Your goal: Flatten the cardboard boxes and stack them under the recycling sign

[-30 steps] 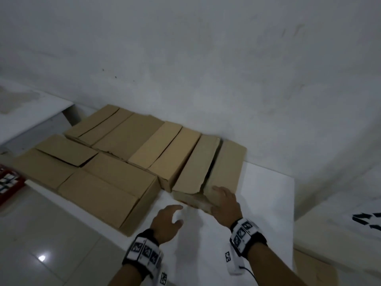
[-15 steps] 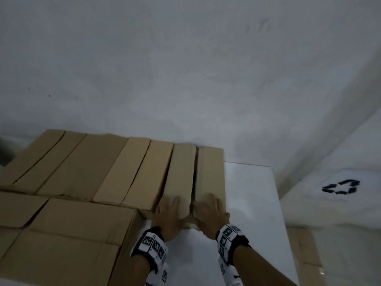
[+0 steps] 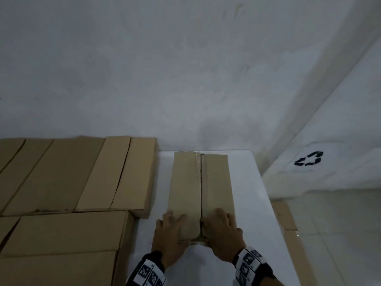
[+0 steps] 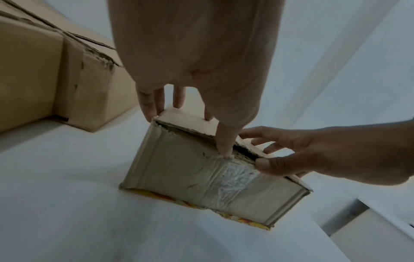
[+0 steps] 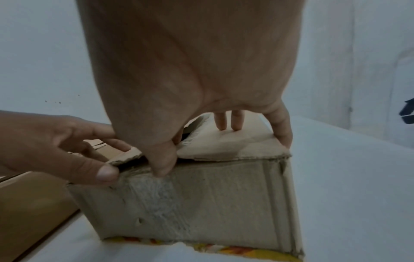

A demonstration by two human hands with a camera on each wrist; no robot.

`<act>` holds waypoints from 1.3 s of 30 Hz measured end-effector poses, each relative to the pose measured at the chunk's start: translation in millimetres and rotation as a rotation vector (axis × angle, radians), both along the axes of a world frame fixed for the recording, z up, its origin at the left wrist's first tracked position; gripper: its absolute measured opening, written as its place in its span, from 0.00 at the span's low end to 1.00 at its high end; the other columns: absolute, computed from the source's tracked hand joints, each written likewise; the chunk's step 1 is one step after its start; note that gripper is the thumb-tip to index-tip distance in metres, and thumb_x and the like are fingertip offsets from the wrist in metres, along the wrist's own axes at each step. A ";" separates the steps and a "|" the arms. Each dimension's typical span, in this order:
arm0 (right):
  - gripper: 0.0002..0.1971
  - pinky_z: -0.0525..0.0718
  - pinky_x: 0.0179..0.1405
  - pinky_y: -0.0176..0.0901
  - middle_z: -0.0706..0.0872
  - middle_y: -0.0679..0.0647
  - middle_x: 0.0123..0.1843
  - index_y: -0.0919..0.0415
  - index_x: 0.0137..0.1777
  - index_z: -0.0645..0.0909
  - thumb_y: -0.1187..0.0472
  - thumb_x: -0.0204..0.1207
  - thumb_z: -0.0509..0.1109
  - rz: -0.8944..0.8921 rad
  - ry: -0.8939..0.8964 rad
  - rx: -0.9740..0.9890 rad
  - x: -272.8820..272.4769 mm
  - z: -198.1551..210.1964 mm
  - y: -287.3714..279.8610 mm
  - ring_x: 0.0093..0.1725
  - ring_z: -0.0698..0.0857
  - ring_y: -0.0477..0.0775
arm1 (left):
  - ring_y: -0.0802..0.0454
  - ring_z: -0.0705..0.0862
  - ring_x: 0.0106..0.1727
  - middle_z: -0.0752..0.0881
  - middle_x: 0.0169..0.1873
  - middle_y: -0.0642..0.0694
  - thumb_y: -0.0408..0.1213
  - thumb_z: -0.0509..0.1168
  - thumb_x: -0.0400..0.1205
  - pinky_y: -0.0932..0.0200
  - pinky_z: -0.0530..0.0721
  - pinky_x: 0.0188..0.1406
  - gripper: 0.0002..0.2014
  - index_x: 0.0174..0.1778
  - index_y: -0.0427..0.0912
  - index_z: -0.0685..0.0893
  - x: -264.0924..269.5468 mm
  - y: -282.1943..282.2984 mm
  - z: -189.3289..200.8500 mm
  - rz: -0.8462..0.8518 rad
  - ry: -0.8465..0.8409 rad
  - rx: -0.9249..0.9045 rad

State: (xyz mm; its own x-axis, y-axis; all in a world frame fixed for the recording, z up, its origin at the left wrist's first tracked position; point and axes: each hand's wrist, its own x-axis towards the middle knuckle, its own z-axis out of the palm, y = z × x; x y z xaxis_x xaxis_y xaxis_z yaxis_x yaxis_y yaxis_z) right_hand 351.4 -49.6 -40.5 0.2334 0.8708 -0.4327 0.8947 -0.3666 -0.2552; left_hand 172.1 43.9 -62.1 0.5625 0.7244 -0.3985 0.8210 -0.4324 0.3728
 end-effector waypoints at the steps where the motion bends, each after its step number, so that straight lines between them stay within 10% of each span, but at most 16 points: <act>1: 0.28 0.76 0.59 0.70 0.50 0.55 0.78 0.29 0.72 0.55 0.46 0.77 0.65 -0.011 0.000 -0.003 -0.3 -0.7 -7.5 0.75 0.57 0.67 | 0.38 0.63 0.70 0.56 0.78 0.44 0.56 0.63 0.77 0.50 0.71 0.71 0.36 0.81 0.62 0.58 -0.1 -5.4 -0.1 -0.008 -0.015 0.005; 10: 0.35 0.79 0.63 0.68 0.57 0.48 0.79 0.33 0.76 0.52 0.66 0.78 0.59 -0.126 0.112 0.170 22.4 -2.1 -44.4 0.78 0.62 0.58 | 0.54 0.75 0.70 0.72 0.72 0.57 0.47 0.72 0.78 0.53 0.78 0.68 0.46 0.84 0.60 0.47 -11.4 -5.8 7.9 0.270 -0.586 -0.407; 15: 0.33 0.82 0.45 0.49 0.75 0.54 0.62 0.42 0.79 0.57 0.69 0.77 0.58 -0.367 0.139 0.410 40.6 12.0 -47.4 0.50 0.80 0.57 | 0.51 0.81 0.40 0.83 0.50 0.46 0.25 0.59 0.84 0.67 0.82 0.33 0.33 0.77 0.62 0.57 -13.6 6.2 17.3 0.563 -0.772 -0.205; 18: 0.30 0.82 0.34 0.53 0.78 0.58 0.52 0.56 0.79 0.62 0.70 0.77 0.59 -0.575 0.057 0.505 60.9 21.1 -49.6 0.40 0.81 0.62 | 0.38 0.83 0.50 0.80 0.64 0.32 0.19 0.58 0.80 0.56 0.86 0.45 0.39 0.83 0.53 0.53 -17.8 19.6 11.3 0.686 -0.691 -0.144; 21: 0.28 0.83 0.37 0.53 0.79 0.60 0.49 0.58 0.77 0.64 0.68 0.76 0.59 -0.778 0.034 0.513 87.8 16.9 -63.7 0.41 0.79 0.63 | 0.36 0.68 0.77 0.65 0.80 0.38 0.22 0.60 0.81 0.47 0.72 0.73 0.35 0.84 0.42 0.57 -19.0 29.3 6.3 0.606 -0.481 -0.264; 26: 0.21 0.79 0.47 0.47 0.78 0.59 0.54 0.55 0.71 0.71 0.50 0.80 0.62 -0.999 0.159 0.389 105.9 8.2 -79.0 0.48 0.78 0.61 | 0.48 0.77 0.57 0.77 0.53 0.54 0.53 0.66 0.81 0.54 0.74 0.53 0.05 0.47 0.61 0.75 -2.7 24.1 10.9 0.434 -0.286 -0.297; 28: 0.22 0.78 0.54 0.45 0.81 0.57 0.60 0.52 0.70 0.73 0.47 0.78 0.63 -1.005 0.255 0.316 106.6 -1.0 -74.7 0.56 0.80 0.60 | 0.51 0.81 0.49 0.82 0.45 0.56 0.62 0.67 0.75 0.53 0.79 0.49 0.13 0.39 0.59 0.75 5.0 23.0 2.4 0.400 -0.296 -0.366; 32: 0.25 0.76 0.57 0.49 0.81 0.65 0.65 0.58 0.71 0.69 0.45 0.80 0.63 -0.910 0.370 0.161 94.4 -12.0 -64.7 0.63 0.80 0.66 | 0.47 0.87 0.48 0.89 0.48 0.45 0.52 0.71 0.72 0.46 0.87 0.52 0.19 0.53 0.44 0.85 11.7 27.1 -13.1 0.390 -0.419 -0.492; 39: 0.30 0.71 0.75 0.52 0.73 0.55 0.79 0.51 0.82 0.63 0.37 0.84 0.51 -0.848 0.514 0.045 60.3 -22.5 -54.0 0.75 0.73 0.62 | 0.54 0.80 0.54 0.80 0.47 0.64 0.32 0.62 0.85 0.60 0.75 0.58 0.13 0.54 0.59 0.75 20.2 14.9 13.7 0.348 -0.504 -0.602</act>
